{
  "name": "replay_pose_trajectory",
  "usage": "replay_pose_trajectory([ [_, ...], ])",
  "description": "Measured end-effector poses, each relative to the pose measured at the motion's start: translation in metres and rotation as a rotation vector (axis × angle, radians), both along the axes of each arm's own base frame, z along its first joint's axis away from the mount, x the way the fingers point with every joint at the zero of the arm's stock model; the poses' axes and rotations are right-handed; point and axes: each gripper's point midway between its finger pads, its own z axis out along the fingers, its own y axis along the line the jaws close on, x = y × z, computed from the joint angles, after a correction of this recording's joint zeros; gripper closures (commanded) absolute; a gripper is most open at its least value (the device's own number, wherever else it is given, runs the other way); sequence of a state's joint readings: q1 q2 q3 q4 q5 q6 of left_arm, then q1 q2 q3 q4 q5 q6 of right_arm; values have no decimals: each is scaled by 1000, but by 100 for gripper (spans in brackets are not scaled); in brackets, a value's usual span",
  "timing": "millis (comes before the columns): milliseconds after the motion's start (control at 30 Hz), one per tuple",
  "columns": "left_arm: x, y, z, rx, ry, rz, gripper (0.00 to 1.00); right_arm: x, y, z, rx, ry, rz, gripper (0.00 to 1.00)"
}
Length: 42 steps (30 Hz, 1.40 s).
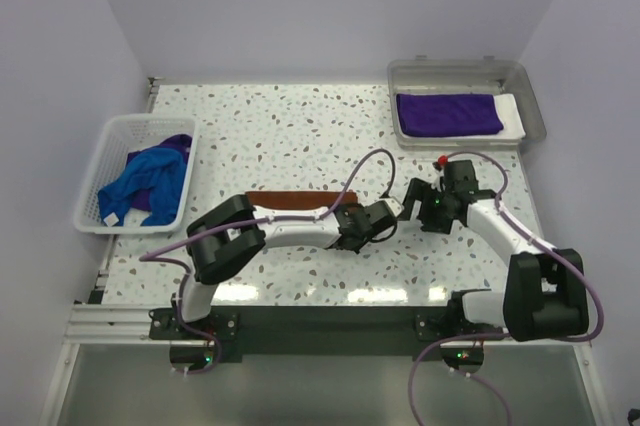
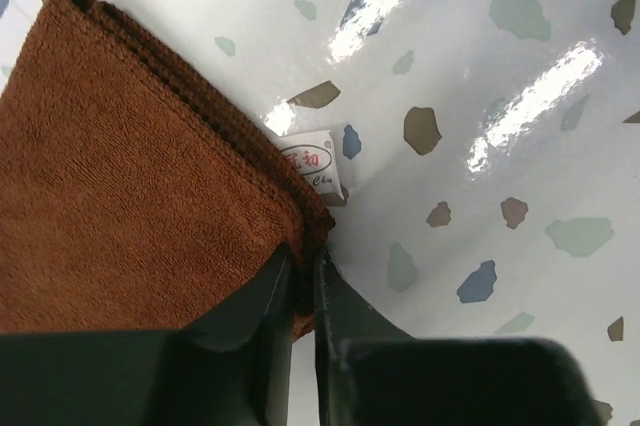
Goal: Fold and stack the towels
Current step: Neatly place the folded towel into the bin
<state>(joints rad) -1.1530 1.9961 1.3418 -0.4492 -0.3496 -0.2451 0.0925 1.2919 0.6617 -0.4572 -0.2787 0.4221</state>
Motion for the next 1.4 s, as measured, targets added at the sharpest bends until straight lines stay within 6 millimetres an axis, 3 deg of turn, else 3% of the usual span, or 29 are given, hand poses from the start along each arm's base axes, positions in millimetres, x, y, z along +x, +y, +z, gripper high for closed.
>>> replay_pose_trajectory([
  [67,2,3,-1,-1,-13,18,100,3,3,5,20,-20,-4,12],
  [267,5,7,3,-70,-15,66,100,15,23,14,150,-55,-22,8],
  [367,5,16,8,-97,10,90,100,19,37,12,242,-45,-52,1],
  [667,14,15,47,-232,23,129,100,25,86,1,399,17,-71,1],
  [1033,10,11,50,-264,47,144,100,35,145,2,549,36,-58,3],
  [1233,9,8,51,-284,58,157,100,31,173,0,574,50,-9,20],
  [1333,10,6,50,-290,61,159,100,29,181,-5,572,61,5,39],
  [1367,10,5,49,-291,63,159,97,28,182,-8,569,67,9,56],
  [1400,10,4,49,-291,64,159,93,27,181,-10,560,69,13,65],
])
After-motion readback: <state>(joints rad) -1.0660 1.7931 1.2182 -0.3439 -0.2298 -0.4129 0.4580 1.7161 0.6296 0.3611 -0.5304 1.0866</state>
